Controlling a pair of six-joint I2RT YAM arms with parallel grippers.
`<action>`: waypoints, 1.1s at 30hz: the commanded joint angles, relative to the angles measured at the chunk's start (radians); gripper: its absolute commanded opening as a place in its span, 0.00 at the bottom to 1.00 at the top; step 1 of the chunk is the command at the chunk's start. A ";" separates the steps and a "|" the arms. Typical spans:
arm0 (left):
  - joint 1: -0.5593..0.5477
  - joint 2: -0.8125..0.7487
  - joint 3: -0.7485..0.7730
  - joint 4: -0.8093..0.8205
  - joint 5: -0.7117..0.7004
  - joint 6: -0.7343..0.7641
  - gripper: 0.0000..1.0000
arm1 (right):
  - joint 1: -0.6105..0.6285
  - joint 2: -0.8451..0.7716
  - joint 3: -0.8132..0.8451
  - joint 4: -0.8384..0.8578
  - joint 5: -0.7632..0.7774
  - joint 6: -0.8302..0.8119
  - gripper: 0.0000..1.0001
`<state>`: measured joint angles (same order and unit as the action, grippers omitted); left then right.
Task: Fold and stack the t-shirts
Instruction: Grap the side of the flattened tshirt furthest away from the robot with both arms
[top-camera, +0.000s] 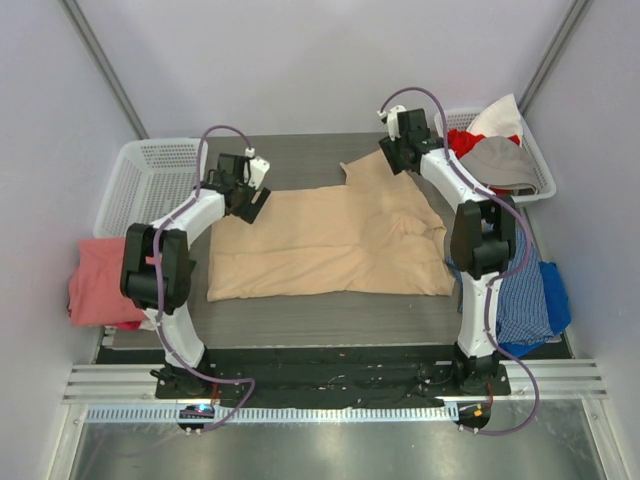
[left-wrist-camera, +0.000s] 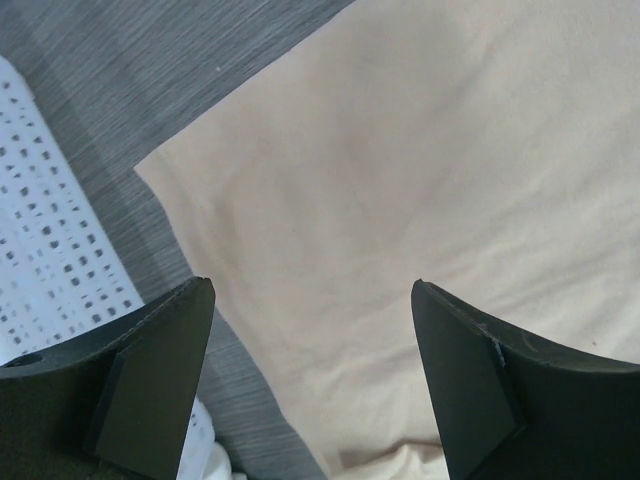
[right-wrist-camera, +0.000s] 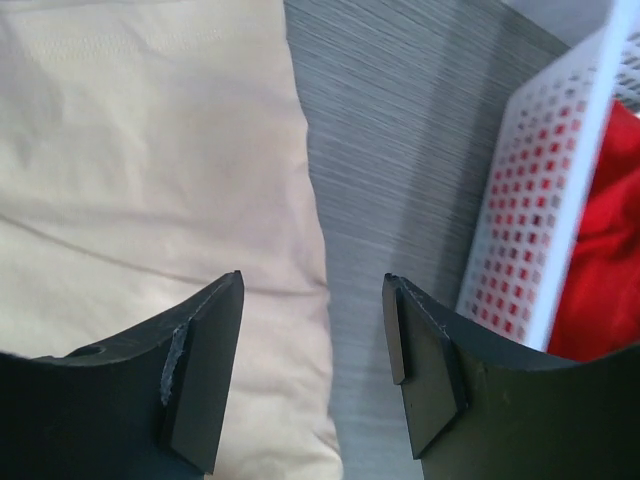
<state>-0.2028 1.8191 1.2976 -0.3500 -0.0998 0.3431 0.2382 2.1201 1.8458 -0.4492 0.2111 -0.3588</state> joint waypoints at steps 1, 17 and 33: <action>0.002 0.049 0.048 0.072 0.023 -0.023 0.85 | 0.001 0.112 0.134 0.010 -0.085 0.067 0.65; 0.003 0.069 0.028 0.092 -0.001 0.022 0.84 | -0.059 0.279 0.236 0.089 -0.199 0.133 0.64; 0.002 0.052 -0.012 0.057 0.034 0.036 0.84 | -0.062 0.060 -0.106 0.165 -0.199 0.069 0.63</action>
<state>-0.2028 1.9083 1.2911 -0.3042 -0.0860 0.3717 0.1730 2.2818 1.7760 -0.3161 0.0196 -0.2661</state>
